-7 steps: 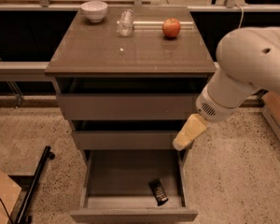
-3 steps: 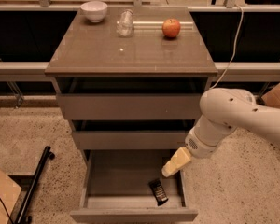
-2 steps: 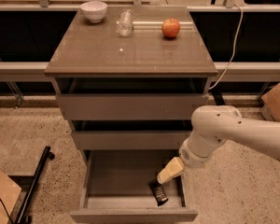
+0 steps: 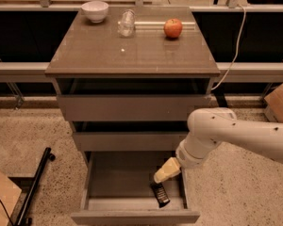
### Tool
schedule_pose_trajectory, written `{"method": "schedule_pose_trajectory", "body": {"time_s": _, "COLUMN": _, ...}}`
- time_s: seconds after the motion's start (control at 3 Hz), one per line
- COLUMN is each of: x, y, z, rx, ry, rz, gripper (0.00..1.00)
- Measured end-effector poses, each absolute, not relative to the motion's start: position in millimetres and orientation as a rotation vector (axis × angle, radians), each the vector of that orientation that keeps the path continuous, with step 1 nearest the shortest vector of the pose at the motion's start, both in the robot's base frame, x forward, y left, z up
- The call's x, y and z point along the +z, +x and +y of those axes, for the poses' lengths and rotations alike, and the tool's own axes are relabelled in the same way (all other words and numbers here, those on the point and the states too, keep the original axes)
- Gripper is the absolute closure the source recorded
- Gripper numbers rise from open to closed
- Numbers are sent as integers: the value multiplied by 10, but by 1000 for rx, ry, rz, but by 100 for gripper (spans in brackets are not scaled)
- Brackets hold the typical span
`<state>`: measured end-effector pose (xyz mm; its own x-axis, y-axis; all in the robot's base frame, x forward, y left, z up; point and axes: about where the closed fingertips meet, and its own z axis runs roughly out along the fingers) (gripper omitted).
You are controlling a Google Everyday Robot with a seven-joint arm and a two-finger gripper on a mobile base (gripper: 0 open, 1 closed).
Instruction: Pick rxbar chocolate from bottom drawer and place on counter
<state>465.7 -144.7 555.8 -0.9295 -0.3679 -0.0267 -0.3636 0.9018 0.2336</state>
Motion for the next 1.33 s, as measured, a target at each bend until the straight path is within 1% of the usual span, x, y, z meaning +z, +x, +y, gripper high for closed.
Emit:
{"method": "schedule_pose_trajectory", "body": {"time_s": 0.33, "x": 5128, "y": 5133, "z": -1117, "rx": -285, "ry": 574, "rz": -3122, "gripper": 0}}
{"method": "schedule_pose_trajectory", "body": {"time_s": 0.67, "x": 5108, "y": 5136, "z": -1105, "rx": -285, "ry": 573, "rz": -3121, "gripper": 0}}
{"method": "schedule_pose_trajectory", "body": {"time_s": 1.0, "x": 5024, "y": 5157, "z": -1125, "rx": -245, "ry": 502, "rz": -3114, "gripper": 0}}
{"method": "schedule_pose_trajectory", "body": {"time_s": 1.33, "x": 4698, "y": 5293, "z": -969, "rx": -193, "ry": 460, "rz": -3097, "gripper": 0}}
